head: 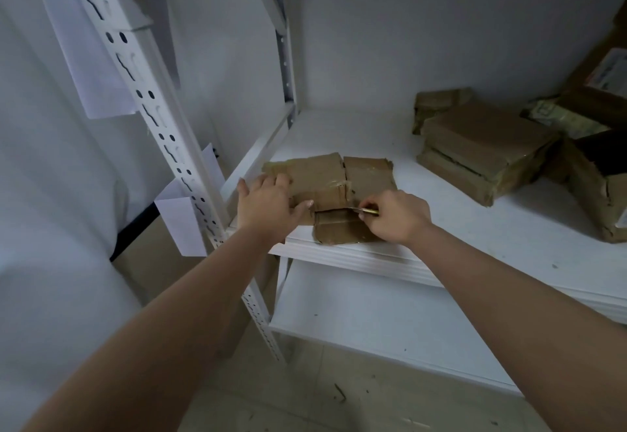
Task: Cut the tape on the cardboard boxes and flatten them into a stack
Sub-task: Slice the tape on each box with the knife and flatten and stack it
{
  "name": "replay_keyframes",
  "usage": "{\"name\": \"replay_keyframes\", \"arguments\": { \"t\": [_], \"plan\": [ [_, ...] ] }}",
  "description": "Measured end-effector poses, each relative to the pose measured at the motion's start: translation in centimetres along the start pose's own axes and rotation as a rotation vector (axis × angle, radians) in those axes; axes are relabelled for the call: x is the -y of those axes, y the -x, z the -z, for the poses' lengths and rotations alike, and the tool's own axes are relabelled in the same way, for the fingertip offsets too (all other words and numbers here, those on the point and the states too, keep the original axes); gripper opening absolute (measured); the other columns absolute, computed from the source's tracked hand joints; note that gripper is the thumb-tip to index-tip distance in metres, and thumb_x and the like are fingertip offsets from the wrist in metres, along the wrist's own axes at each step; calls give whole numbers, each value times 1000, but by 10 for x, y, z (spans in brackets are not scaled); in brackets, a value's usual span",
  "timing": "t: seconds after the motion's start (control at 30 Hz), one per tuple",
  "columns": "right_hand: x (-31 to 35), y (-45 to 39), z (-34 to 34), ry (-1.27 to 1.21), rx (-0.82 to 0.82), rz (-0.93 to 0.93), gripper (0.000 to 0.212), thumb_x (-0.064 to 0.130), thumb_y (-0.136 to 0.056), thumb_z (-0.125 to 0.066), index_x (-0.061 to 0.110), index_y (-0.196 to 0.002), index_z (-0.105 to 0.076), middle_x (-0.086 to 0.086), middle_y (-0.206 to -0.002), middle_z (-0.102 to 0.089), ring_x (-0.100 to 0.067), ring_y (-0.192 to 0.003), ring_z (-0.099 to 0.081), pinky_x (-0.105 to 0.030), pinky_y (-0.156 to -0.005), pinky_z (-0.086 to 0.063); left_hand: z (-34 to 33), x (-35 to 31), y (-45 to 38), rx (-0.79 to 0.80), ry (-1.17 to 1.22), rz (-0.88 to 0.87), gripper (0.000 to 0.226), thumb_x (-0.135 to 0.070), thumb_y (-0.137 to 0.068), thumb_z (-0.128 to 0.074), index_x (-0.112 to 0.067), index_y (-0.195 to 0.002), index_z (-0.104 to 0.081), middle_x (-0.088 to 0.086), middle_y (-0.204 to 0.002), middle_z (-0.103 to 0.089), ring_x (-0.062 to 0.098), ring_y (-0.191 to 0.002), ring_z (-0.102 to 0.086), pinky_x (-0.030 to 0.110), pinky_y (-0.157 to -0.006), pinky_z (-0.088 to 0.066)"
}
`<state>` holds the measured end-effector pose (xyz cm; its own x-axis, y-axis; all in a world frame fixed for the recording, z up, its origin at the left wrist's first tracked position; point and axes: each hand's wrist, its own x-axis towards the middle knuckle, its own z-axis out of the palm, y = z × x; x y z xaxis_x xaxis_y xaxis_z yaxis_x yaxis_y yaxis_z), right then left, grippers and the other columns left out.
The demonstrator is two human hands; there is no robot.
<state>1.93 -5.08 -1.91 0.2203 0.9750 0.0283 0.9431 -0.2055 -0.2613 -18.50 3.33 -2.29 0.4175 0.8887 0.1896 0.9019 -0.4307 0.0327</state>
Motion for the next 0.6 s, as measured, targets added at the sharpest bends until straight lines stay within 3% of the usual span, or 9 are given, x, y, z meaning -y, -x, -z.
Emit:
{"name": "replay_keyframes", "arguments": {
  "t": [0.1, 0.2, 0.33, 0.4, 0.47, 0.53, 0.6],
  "plan": [
    [-1, -3, -1, 22, 32, -10, 22, 39, -91, -53, 38, -107, -67, 6, -95, -66, -17, -86, -55, -26, -66, -38, -2, -5, -4, 40, 20, 16, 50, -60, -93, -41, -22, -124, -50, 2, -119, -62, 25, -122, -51, 56, -116, -11],
    [-3, -6, -4, 40, 97, 5, 26, 53, -87, -55, 37, -106, -67, 8, -96, -66, -17, -92, -58, -27, -69, -41, 4, -3, -8, 147, 122, 20, 49, -59, -89, -52, -27, -126, -51, -4, -115, -64, 22, -118, -54, 58, -116, -6],
    [-12, -6, -5, -172, 178, -7, 50, 78, -71, -53, 35, -88, -69, 12, -86, -66, -10, -84, -58, -29, -71, -44, 5, 4, -6, 376, -143, -123, 92, -68, -75, -64, -29, -148, -25, 3, -148, -40, 30, -138, -35, 66, -111, -3],
    [-15, -5, -4, -307, 67, -25, 46, 72, -80, -50, 29, -85, -67, 9, -79, -63, -13, -80, -58, -28, -68, -42, 1, 6, -3, 404, -167, -132, 96, -68, -74, -64, -33, -150, -19, 5, -153, -33, 32, -139, -33, 66, -112, -12],
    [-17, -8, -1, -269, -97, -60, 39, 53, -94, -43, 21, -90, -64, 2, -77, -60, -22, -82, -59, -28, -66, -40, -3, 6, -4, 426, -133, -151, 85, -64, -77, -65, -34, -148, -28, 2, -148, -40, 29, -135, -39, 65, -111, -16],
    [-19, -12, -1, -152, -123, -41, 24, 30, -100, -41, 19, -107, -62, -7, -99, -64, -30, -97, -58, -33, -73, -45, -5, 5, -4, 486, -42, -176, 76, -61, -79, -65, -31, -144, -38, -2, -142, -48, 26, -132, -43, 61, -111, -23],
    [-20, -16, -7, -84, 44, 39, 37, 19, -101, -39, 26, -135, -48, -7, -141, -46, -31, -129, -40, -40, -102, -38, -8, 5, -3, 579, 39, -203, 79, -66, -79, -61, -24, -142, -42, 2, -140, -49, 27, -130, -43, 52, -110, -31]
  ]
}}
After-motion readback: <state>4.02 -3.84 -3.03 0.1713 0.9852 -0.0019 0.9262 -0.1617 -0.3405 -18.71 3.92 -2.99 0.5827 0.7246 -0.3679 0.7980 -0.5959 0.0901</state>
